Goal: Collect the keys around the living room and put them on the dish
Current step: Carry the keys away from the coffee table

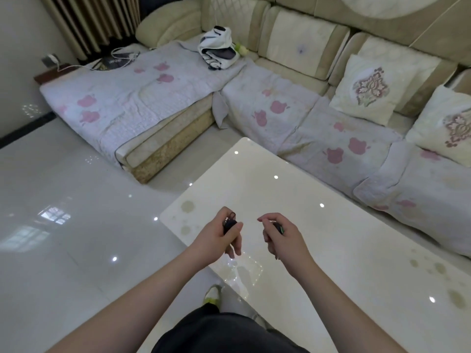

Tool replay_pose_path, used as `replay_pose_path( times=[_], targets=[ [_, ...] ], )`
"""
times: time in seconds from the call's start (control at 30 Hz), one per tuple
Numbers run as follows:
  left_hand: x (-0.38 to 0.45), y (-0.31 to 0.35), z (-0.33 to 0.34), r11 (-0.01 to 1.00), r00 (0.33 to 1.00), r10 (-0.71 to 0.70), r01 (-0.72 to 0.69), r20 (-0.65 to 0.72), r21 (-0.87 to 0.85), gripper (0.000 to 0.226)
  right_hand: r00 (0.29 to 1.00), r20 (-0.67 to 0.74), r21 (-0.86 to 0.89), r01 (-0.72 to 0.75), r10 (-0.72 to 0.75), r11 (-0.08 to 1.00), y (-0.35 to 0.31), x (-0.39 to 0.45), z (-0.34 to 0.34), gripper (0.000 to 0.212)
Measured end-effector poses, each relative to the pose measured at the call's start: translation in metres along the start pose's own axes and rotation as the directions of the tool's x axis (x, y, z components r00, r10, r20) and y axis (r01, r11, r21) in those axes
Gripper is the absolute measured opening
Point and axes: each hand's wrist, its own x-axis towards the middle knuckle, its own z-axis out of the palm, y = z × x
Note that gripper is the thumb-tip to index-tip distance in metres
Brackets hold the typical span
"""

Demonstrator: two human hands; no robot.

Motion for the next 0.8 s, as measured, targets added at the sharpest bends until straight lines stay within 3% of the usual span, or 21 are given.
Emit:
replay_pose_path(
  times=[0.1, 0.37, 0.57, 0.8],
  targets=[
    [-0.019, 0.004, 0.017, 0.994, 0.991, 0.015, 0.000, -0.132, 0.112, 0.015, 0.998, 0.056, 0.024, 0.012, -0.013, 1.000, -0.001, -0.007, -0.008, 0.014],
    [-0.086, 0.004, 0.025, 0.993, 0.880, 0.022, 0.035, -0.475, 0.110, 0.008, 0.957, 0.278, -0.064, 0.105, -0.083, 0.992, -0.004, -0.020, 0.020, 0.014],
    [-0.158, -0.010, 0.002, 0.988, 0.692, -0.045, 0.136, -0.721, 0.069, 0.021, 0.837, 0.533, -0.095, 0.200, -0.120, 0.975, -0.019, -0.043, 0.089, 0.016],
    [-0.265, -0.040, -0.029, 0.980, 0.447, -0.069, 0.197, -0.892, 0.023, 0.028, 0.681, 0.722, -0.123, 0.300, -0.122, 0.946, -0.025, -0.087, 0.177, 0.010]
  ],
)
